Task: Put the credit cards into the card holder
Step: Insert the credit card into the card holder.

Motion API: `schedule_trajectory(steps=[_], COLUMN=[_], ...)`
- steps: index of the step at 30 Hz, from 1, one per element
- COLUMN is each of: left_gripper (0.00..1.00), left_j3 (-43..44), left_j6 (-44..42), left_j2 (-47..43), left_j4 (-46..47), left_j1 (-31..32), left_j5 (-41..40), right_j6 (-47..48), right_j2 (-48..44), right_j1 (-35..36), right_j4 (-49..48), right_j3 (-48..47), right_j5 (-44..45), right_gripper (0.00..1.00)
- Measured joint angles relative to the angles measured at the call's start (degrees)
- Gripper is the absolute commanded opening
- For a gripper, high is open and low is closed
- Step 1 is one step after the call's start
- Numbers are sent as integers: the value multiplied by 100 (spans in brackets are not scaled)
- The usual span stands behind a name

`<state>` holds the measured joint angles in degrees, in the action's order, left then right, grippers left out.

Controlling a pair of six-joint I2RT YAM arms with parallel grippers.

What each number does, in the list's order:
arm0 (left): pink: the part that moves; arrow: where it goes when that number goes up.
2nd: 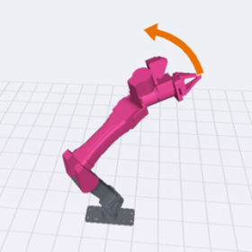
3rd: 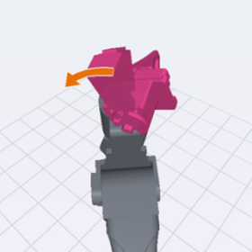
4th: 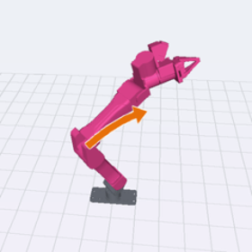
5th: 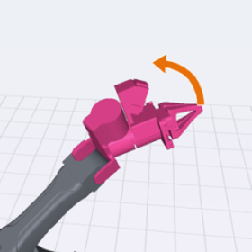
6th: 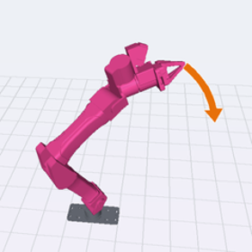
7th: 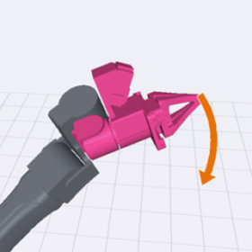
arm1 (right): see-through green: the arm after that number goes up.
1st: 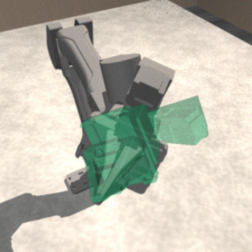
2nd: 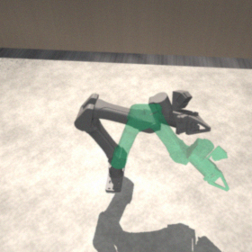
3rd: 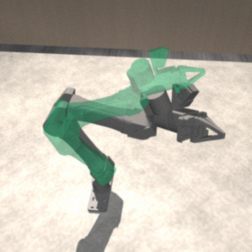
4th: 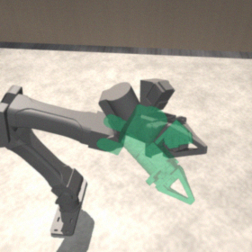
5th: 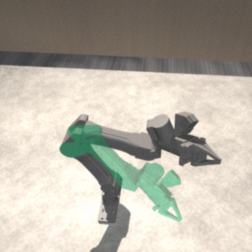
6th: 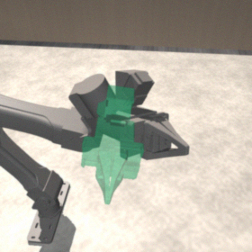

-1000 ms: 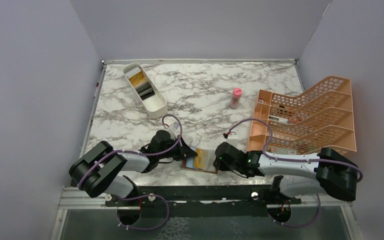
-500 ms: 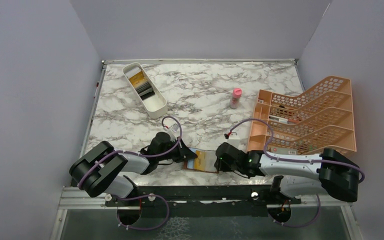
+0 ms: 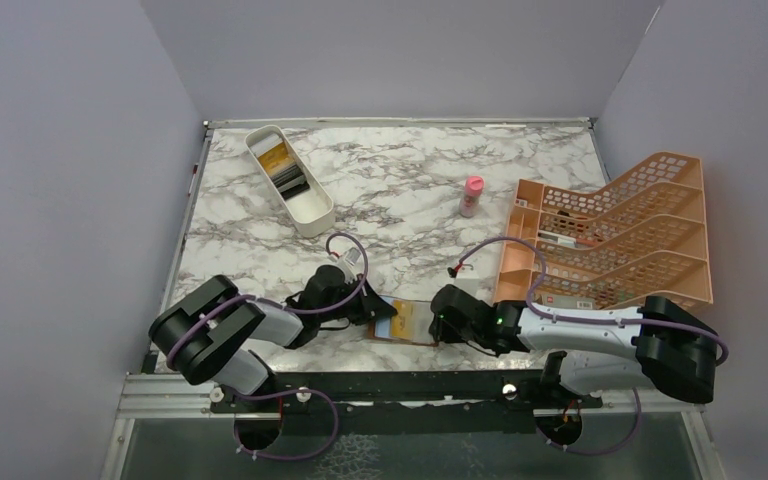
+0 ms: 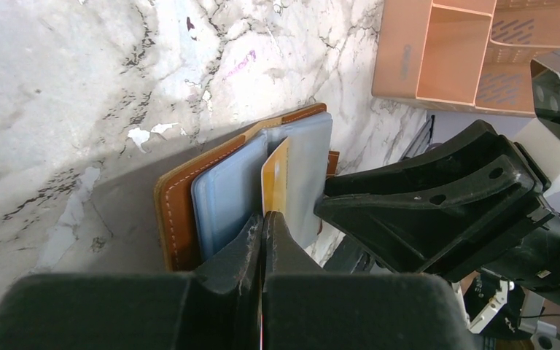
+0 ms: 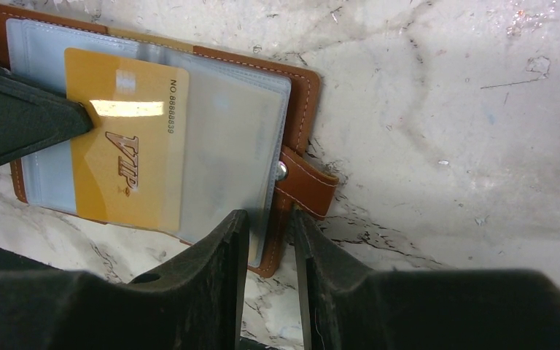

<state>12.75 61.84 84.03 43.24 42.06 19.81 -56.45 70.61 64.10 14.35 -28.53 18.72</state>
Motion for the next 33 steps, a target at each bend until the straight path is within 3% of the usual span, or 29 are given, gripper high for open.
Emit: schedule_trajectory(steps=[11,22,33], left_gripper=[0,22,30], left_j3=[160,450,514], left_j6=[2,-46,-81], left_j2=[350,579,603], left_j4=[140,144,118], left_j1=[129,393,415], left_j5=[4,-42,-96], right_j6=[81,232,378], right_j2=[7,-17,-442], right_j1=[0,0,-87], right_j4=[-22,35,796], right_j3=[0,-31,-339], right_j5=[0,-2,234], right_gripper=[34,32,30])
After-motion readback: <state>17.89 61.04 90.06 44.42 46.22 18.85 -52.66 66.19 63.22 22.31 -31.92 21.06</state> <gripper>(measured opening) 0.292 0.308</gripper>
